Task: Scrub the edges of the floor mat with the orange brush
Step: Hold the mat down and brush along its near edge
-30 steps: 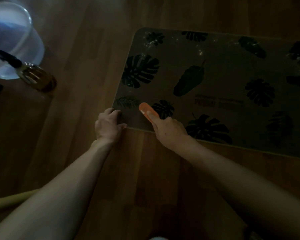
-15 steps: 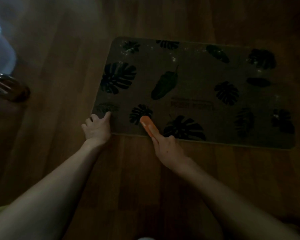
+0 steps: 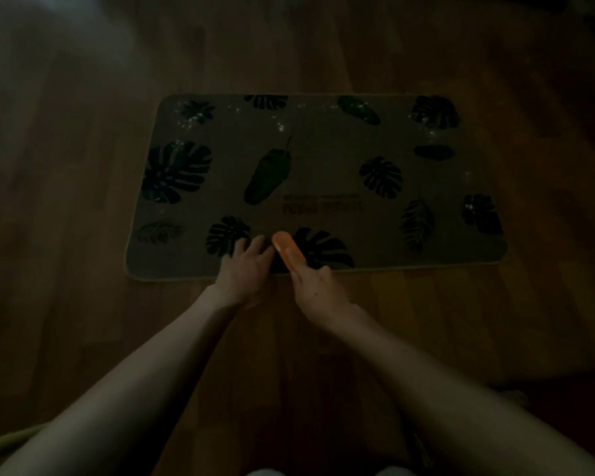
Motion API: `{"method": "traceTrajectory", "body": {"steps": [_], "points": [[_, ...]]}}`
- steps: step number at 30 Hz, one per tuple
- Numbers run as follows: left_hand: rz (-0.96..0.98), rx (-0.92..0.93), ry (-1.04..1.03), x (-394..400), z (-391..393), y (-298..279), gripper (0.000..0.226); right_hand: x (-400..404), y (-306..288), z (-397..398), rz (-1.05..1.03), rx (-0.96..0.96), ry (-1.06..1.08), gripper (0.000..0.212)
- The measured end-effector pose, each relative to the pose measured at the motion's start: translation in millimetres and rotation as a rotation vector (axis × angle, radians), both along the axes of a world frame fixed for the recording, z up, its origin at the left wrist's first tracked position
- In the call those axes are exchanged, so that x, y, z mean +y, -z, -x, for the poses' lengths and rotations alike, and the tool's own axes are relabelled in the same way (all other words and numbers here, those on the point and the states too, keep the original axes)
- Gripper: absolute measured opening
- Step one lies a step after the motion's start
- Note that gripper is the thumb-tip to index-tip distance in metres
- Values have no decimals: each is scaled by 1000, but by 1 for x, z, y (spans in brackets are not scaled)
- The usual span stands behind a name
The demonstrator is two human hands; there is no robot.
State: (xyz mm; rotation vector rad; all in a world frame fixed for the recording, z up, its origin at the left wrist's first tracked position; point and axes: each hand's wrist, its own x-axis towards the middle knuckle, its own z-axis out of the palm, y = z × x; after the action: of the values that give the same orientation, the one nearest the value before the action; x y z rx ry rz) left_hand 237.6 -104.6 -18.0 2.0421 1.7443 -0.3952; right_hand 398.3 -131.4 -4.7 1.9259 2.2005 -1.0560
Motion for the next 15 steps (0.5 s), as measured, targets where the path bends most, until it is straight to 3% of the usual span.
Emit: {"method": "traceTrajectory", "body": {"steps": [3,10,15], "points": [[-58,-36,-79,2,-19,3,53,7,6,-24,4,-56,54,59],[-27,20,-136,7,-39,7,83,0,17,-140,-52,-229,322,54],[12,59,-129,9,-43,7,83,-6,12,-108,-67,-37,339,54]]}}
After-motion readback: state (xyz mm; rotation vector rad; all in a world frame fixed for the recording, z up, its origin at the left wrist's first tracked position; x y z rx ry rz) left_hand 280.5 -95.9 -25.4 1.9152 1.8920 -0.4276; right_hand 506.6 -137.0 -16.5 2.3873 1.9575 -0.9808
